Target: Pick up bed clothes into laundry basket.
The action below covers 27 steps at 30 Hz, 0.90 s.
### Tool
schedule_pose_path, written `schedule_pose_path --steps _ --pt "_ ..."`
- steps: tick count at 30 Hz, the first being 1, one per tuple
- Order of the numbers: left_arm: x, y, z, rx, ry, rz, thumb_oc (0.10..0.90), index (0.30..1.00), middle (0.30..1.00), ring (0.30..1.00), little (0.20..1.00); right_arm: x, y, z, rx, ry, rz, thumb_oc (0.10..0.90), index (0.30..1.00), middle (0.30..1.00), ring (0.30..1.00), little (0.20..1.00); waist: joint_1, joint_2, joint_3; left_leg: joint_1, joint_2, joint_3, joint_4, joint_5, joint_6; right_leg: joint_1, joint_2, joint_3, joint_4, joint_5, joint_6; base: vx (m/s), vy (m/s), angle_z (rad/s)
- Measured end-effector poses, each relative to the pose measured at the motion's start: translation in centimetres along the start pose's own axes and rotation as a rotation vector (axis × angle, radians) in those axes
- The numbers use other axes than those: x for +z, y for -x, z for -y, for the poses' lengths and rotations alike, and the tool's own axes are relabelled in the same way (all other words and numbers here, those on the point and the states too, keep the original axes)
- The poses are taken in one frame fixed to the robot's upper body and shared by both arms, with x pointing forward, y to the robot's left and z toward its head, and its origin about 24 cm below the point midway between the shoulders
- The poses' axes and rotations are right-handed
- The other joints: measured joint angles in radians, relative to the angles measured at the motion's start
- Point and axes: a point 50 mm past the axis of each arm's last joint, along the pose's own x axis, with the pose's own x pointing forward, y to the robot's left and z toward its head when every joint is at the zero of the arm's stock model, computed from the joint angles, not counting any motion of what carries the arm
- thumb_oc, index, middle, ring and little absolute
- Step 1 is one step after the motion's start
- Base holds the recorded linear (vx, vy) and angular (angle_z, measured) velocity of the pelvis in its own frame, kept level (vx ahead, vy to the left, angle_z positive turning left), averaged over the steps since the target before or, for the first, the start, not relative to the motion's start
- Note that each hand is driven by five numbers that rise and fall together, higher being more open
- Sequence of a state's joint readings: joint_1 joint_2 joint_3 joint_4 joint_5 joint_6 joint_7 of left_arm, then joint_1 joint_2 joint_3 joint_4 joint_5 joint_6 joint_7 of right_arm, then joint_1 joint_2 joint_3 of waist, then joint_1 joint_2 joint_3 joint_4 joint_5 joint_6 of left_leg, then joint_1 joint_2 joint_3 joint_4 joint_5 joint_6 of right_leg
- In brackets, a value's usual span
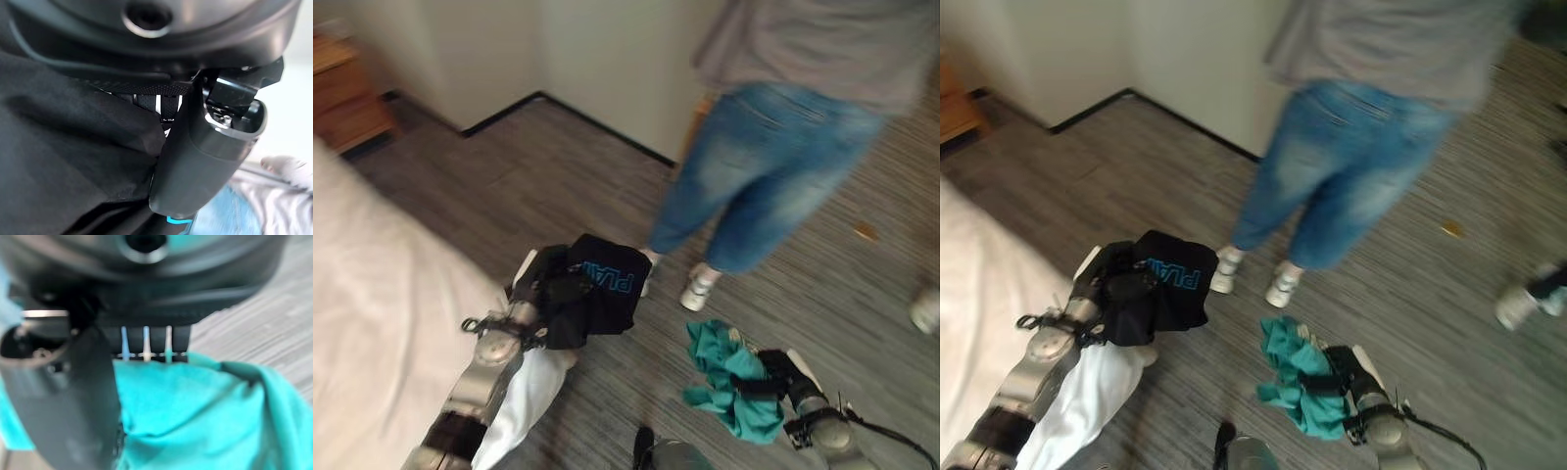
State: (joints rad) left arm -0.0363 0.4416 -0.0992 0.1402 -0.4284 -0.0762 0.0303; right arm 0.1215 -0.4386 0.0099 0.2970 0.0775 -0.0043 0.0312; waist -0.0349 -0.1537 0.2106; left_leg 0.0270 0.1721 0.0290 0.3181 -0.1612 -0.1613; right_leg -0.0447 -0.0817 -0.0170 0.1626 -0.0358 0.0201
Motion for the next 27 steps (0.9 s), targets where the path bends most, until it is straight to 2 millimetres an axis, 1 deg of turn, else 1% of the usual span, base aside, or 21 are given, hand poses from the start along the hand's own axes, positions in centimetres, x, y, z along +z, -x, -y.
schedule_pose_path --steps 1,2,4,5,6,7,9,10,12,13,15,16,17,18,19,20,21,23,24,25,27 --pt "-0.7 0.7 -0.5 0.054 0.029 -0.012 0.4 0.3 0.3 0.3 0.3 0.9 -0.1 -0.4 0.003 -0.088 0.051 0.4 0.3 0.3 0.3 0.3 0.003 0.007 0.0 -0.039 -0.014 -0.054 -0.032 0.001 -0.003 0.007 0.002 0.006 -0.015 0.008 0.004 0.14 0.145 -1.71" --pt "-1.0 0.8 -0.4 0.074 0.049 -0.021 0.4 0.3 0.3 0.3 0.3 1.2 0.1 -0.4 -0.002 -0.133 0.084 0.4 0.3 0.3 0.3 0.3 -0.004 0.031 0.002 -0.071 -0.005 -0.076 -0.073 0.066 0.003 0.01 0.008 -0.012 -0.013 0.004 0.016 0.18 0.176 -0.94" --pt "-1.9 1.4 0.3 0.111 0.116 -0.029 0.4 0.3 0.3 0.3 0.3 1.6 0.4 -0.2 -0.005 -0.225 0.115 0.4 0.3 0.3 0.3 0.3 -0.004 0.087 -0.005 -0.156 -0.004 -0.154 -0.119 0.154 0.027 0.007 0.019 0.006 -0.023 -0.015 0.039 0.13 0.214 -0.72" --pt "-2.5 2.0 0.5 0.121 0.132 -0.041 0.4 0.3 0.3 0.3 0.3 1.6 0.4 -0.5 -0.004 -0.268 0.119 0.4 0.3 0.3 0.3 0.3 0.0 0.099 -0.009 -0.171 -0.027 -0.144 -0.098 0.142 0.032 0.002 0.002 0.021 -0.024 -0.016 0.064 0.03 0.241 -0.65" --pt "-2.8 2.5 0.4 0.122 0.133 -0.055 0.4 0.3 0.3 0.3 0.3 1.5 0.6 -0.7 0.004 -0.298 0.122 0.4 0.3 0.3 0.3 0.3 -0.008 0.093 -0.013 -0.16 -0.054 -0.144 -0.134 0.127 0.045 -0.001 -0.03 0.028 -0.027 -0.024 0.084 0.02 0.22 -0.23" --pt "-3.0 2.6 0.4 0.127 0.133 -0.061 0.4 0.3 0.3 0.3 0.3 1.4 0.7 -1.0 0.007 -0.337 0.121 0.4 0.3 0.3 0.3 0.3 -0.012 0.087 -0.014 -0.156 -0.091 -0.141 -0.17 0.148 0.064 -0.003 -0.077 0.024 -0.045 -0.012 0.093 -0.06 0.181 0.11" --pt "-3.0 2.6 0.0 0.144 0.126 -0.062 0.4 0.3 0.3 0.3 0.3 1.3 0.7 -1.9 0.018 -0.401 0.119 0.4 0.3 0.3 0.3 0.3 -0.007 0.084 -0.014 -0.148 -0.137 -0.138 -0.217 0.186 0.094 0.0 -0.116 0.027 -0.078 0.01 0.123 -0.02 0.158 0.2" --pt "-3.0 2.7 -0.3 0.149 0.121 -0.063 0.4 0.3 0.3 0.3 0.3 1.4 0.6 -2.4 0.025 -0.427 0.12 0.4 0.3 0.3 0.3 0.3 -0.001 0.085 -0.014 -0.143 -0.146 -0.132 -0.23 0.192 0.097 0.0 -0.127 0.028 -0.08 0.018 0.133 0.03 0.252 0.09" --pt "-3.5 3.8 -1.5 0.193 0.104 -0.088 0.4 0.3 0.3 0.3 0.3 2.2 0.3 -4.2 0.072 -0.485 0.14 0.4 0.3 0.3 0.3 0.3 0.016 0.085 -0.014 -0.112 -0.163 -0.115 -0.276 0.209 0.103 0.004 -0.146 0.036 -0.094 0.039 0.158 0.03 0.188 -0.17" --pt "-3.9 4.4 -2.0 0.213 0.098 -0.104 0.4 0.3 0.3 0.3 0.3 2.8 0.0 -4.7 0.096 -0.485 0.156 0.4 0.3 0.3 0.3 0.3 0.024 0.087 -0.013 -0.1 -0.16 -0.098 -0.289 0.213 0.103 0.003 -0.147 0.051 -0.097 0.039 0.159 0.05 0.091 -0.3" --pt "-4.4 4.8 -2.4 0.245 0.1 -0.126 0.4 0.3 0.3 0.3 0.3 4.1 -0.7 -5.3 0.128 -0.475 0.189 0.4 0.3 0.3 0.3 0.3 0.024 0.088 -0.009 -0.08 -0.163 -0.092 -0.308 0.219 0.107 0.013 -0.15 0.052 -0.1 0.04 0.16 0.04 0.095 -0.13" --pt "-4.7 4.8 -1.5 0.21 0.093 -0.141 0.4 0.3 0.3 0.3 0.3 10.4 -3.0 -5.1 0.156 -0.452 0.38 0.4 0.3 0.3 0.3 0.3 0.049 0.065 -0.004 -0.011 -0.169 -0.074 -0.342 0.212 0.113 0.061 -0.15 0.052 -0.116 0.04 0.161 0.02 0.079 -0.03" --pt "-4.6 4.5 -1.4 0.202 0.084 -0.137 0.4 0.3 0.3 0.3 0.3 9.8 -2.8 -4.9 0.143 -0.447 0.367 0.4 0.3 0.3 0.3 0.3 0.035 0.063 -0.005 -0.012 -0.156 -0.055 -0.345 0.212 0.112 0.057 -0.154 0.037 -0.116 0.04 0.162 0.01 0.071 -0.03" --pt "-4.3 3.7 -1.1 0.171 0.036 -0.142 0.4 0.3 0.3 0.3 0.3 8.8 -2.1 -4.1 0.099 -0.429 0.358 0.4 0.3 0.3 0.3 0.3 0.059 0.07 -0.011 -0.011 -0.15 -0.042 -0.364 0.212 0.115 0.047 -0.164 -0.059 -0.114 0.043 0.159 0.03 0.047 -0.07" --pt "-3.5 2.9 -1.4 0.156 -0.019 -0.121 0.4 0.3 0.3 0.3 0.3 7.6 -1.5 -3.4 0.055 -0.421 0.333 0.4 0.3 0.3 0.3 0.3 0.066 0.072 -0.014 -0.011 -0.144 -0.037 -0.384 0.218 0.111 0.044 -0.171 -0.132 -0.118 0.052 0.149 0.03 0.042 -0.12" --pt "-2.6 2.2 -1.7 0.152 -0.052 -0.093 0.4 0.3 0.3 0.3 0.3 6.2 -0.8 -2.4 -0.001 -0.438 0.301 0.4 0.3 0.3 0.3 0.3 0.063 0.071 -0.015 -0.01 -0.14 -0.034 -0.398 0.222 0.108 0.045 -0.172 -0.161 -0.131 0.067 0.155 0.04 0.051 -0.16" --pt "-1.6 1.5 -2.1 0.155 -0.069 -0.06 0.4 0.3 0.3 0.3 0.3 4.3 -0.1 -1.5 -0.07 -0.451 0.244 0.4 0.3 0.3 0.3 0.3 0.057 0.073 -0.015 -0.007 -0.137 -0.03 -0.404 0.234 0.103 0.046 -0.169 -0.17 -0.137 0.072 0.154 0.03 0.042 -0.11" --pt "-0.1 0.8 -2.8 0.183 -0.088 -0.005 0.4 0.3 0.3 0.3 0.3 1.5 1.0 0.2 -0.176 -0.459 0.149 0.4 0.3 0.3 0.3 0.3 0.03 0.075 -0.017 0.003 -0.134 -0.02 -0.405 0.235 0.101 0.053 -0.165 -0.17 -0.144 0.075 0.152 0.03 0.037 -0.15" --pt "0.6 0.4 -3.1 0.199 -0.087 0.02 0.4 0.3 0.3 0.3 0.3 0.8 1.2 1.0 -0.22 -0.451 0.112 0.4 0.3 0.3 0.3 0.3 0.014 0.08 -0.019 0.008 -0.132 -0.004 -0.405 0.236 0.1 0.056 -0.164 -0.17 -0.149 0.084 0.153 0.02 0.022 -0.22" --pt "0.9 0.2 -3.1 0.201 -0.088 0.034 0.4 0.3 0.3 0.3 0.3 0.6 1.3 1.5 -0.24 -0.442 0.101 0.4 0.3 0.3 0.3 0.3 0.01 0.083 -0.018 0.014 -0.131 0.008 -0.405 0.236 0.1 0.059 -0.163 -0.17 -0.155 0.091 0.153 0.03 0.031 -0.29" --pt "2.8 -1.2 -2.6 0.192 -0.1 0.104 0.4 0.3 0.3 0.3 0.3 1.0 1.4 3.0 -0.284 -0.406 0.109 0.4 0.3 0.3 0.3 0.3 -0.001 0.091 -0.022 0.03 -0.13 0.04 -0.405 0.236 0.1 0.083 -0.159 -0.172 -0.186 0.104 0.15 0.01 0.023 -0.2"
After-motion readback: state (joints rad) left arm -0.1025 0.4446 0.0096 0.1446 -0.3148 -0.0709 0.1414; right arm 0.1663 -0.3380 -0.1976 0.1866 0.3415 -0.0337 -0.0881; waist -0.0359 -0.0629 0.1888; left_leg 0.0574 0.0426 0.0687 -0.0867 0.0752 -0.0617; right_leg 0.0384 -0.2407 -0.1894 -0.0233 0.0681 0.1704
